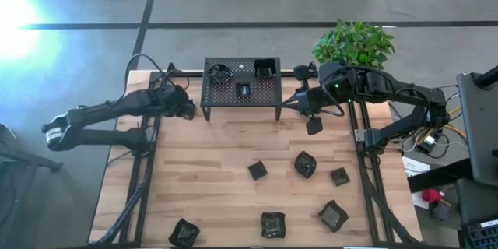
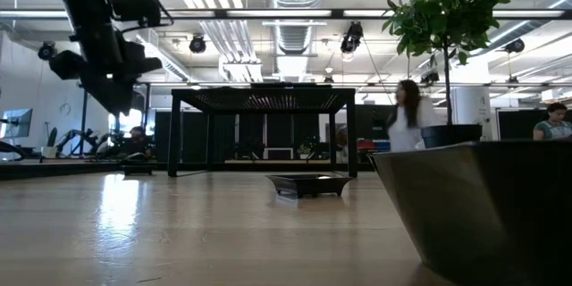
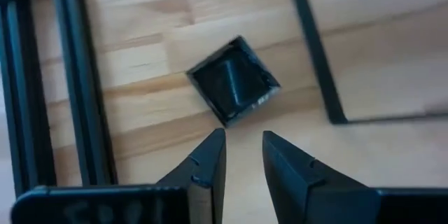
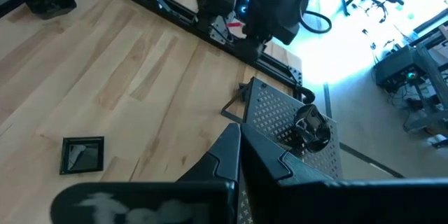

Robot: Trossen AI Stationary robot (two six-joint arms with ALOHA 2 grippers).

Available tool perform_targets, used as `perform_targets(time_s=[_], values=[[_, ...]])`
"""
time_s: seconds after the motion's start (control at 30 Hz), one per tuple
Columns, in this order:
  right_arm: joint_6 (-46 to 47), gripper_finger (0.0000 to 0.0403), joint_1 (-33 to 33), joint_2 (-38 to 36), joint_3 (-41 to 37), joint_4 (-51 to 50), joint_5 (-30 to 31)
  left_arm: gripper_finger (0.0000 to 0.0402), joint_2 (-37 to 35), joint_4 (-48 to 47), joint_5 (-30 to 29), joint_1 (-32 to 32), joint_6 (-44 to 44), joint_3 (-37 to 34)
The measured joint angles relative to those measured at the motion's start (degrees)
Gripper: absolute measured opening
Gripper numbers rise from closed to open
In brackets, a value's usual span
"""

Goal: Pick & Place Mini shaped plates
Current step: Put the square plate on top of the square plate on the shelf

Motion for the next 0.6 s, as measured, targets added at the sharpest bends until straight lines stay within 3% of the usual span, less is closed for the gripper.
perform_targets(time_s=[0.6], values=[[-0.9, 0.0008, 0.0, 0.0, 0.0, -0.2, 0.0, 0.0087, 9.0, 4.3, -2.6, 7.9, -11.0, -0.6]])
